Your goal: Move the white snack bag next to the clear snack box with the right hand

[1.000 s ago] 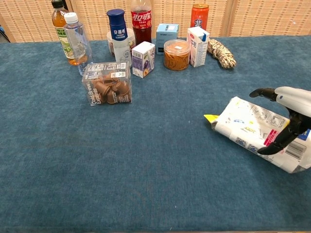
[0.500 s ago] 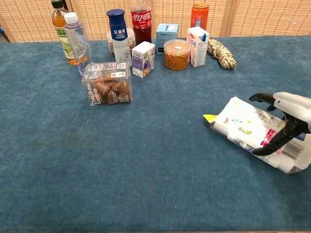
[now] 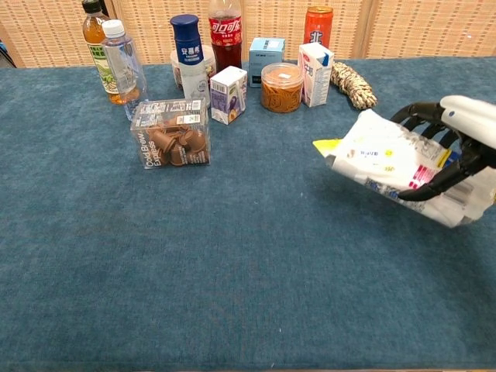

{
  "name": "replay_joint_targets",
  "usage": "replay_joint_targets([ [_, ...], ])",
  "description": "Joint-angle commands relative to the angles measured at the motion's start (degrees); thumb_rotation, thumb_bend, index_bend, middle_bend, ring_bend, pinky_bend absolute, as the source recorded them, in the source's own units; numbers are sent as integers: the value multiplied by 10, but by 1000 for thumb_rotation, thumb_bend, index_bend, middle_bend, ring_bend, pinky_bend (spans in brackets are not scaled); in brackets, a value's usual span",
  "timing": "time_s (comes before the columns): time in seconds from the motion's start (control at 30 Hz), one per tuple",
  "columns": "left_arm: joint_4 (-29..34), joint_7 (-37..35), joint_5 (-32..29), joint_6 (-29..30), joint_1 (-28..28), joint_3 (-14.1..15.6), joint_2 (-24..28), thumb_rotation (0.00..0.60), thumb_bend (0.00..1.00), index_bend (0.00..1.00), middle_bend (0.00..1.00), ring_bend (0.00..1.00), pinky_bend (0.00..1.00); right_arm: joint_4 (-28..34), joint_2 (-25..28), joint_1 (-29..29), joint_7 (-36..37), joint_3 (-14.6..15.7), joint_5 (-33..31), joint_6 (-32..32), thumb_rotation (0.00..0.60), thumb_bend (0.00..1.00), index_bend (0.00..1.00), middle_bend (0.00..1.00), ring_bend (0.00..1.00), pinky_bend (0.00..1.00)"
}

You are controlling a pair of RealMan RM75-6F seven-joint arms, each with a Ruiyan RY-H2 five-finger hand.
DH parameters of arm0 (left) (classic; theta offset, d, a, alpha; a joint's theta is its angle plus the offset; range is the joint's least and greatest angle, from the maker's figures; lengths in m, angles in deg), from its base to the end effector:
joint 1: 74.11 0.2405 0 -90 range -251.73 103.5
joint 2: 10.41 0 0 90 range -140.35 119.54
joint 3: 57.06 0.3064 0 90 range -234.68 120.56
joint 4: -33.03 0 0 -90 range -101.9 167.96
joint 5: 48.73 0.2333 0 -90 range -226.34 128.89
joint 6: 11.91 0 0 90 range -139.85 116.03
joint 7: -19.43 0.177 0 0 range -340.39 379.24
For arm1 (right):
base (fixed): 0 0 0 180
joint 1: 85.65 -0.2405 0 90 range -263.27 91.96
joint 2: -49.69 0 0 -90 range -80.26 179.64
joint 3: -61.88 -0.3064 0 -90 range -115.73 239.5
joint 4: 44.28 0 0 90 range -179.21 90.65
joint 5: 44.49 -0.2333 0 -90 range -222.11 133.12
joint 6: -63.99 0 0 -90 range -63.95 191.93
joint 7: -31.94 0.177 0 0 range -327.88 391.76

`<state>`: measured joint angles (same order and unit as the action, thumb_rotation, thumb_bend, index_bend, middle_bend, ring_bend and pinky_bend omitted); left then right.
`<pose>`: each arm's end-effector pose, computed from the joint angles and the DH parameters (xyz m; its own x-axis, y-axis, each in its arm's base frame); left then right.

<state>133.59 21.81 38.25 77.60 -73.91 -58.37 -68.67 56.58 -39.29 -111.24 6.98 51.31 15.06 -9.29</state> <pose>-0.3526 0.1808 0.1896 0.3993 -0.0105 0.9168 0.9158 0.0522 -0.3982 -0.2229 -0.3261 -0.0170 0.1883 -0.2057 0.9603 -0.9821 -0.0352 0.1850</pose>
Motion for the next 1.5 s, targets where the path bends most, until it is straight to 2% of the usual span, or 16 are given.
replay_joint_targets([
  [0.03, 1, -1, 1, 1, 1, 1, 1, 600, 0, 0, 0, 0, 0, -6, 18, -18, -9, -14, 5, 18, 600, 917, 401, 417, 563, 746],
  [0.27, 3, -5, 0, 0, 1, 1, 3, 600, 0, 0, 0, 0, 0, -43, 26, -70, -29, -43, -15, 81, 600, 916, 390, 412, 563, 746],
  [0.43, 6, -5, -4, -2, 1, 1, 5, 600, 0, 0, 0, 0, 0, -88, 18, -98, -22, -45, 3, 110, 600, 913, 391, 412, 563, 753],
  [0.67, 9, 5, -19, -16, -7, -5, 3, 600, 0, 0, 0, 0, 0, -107, -1, -145, -55, -64, -47, 150, 600, 924, 392, 412, 563, 764],
  [0.87, 6, -1, -26, -18, -9, -10, 2, 600, 0, 0, 0, 0, 0, -137, -13, -191, -62, -72, -81, 212, 600, 925, 392, 413, 564, 770],
  [1.03, 3, -9, -37, -20, -9, -14, 4, 600, 0, 0, 0, 0, 0, -197, -38, -238, -50, -83, -113, 266, 600, 927, 393, 415, 570, 779],
  [1.3, -1, -25, -45, -19, -6, -16, 9, 600, 0, 0, 0, 0, 0, -271, -70, -281, -38, -89, -133, 288, 600, 927, 399, 420, 570, 785],
  [1.5, -3, -33, -54, -19, -5, -19, 10, 600, 0, 0, 0, 0, 0, -294, -82, -298, -16, -92, -140, 299, 600, 927, 402, 420, 570, 785],
])
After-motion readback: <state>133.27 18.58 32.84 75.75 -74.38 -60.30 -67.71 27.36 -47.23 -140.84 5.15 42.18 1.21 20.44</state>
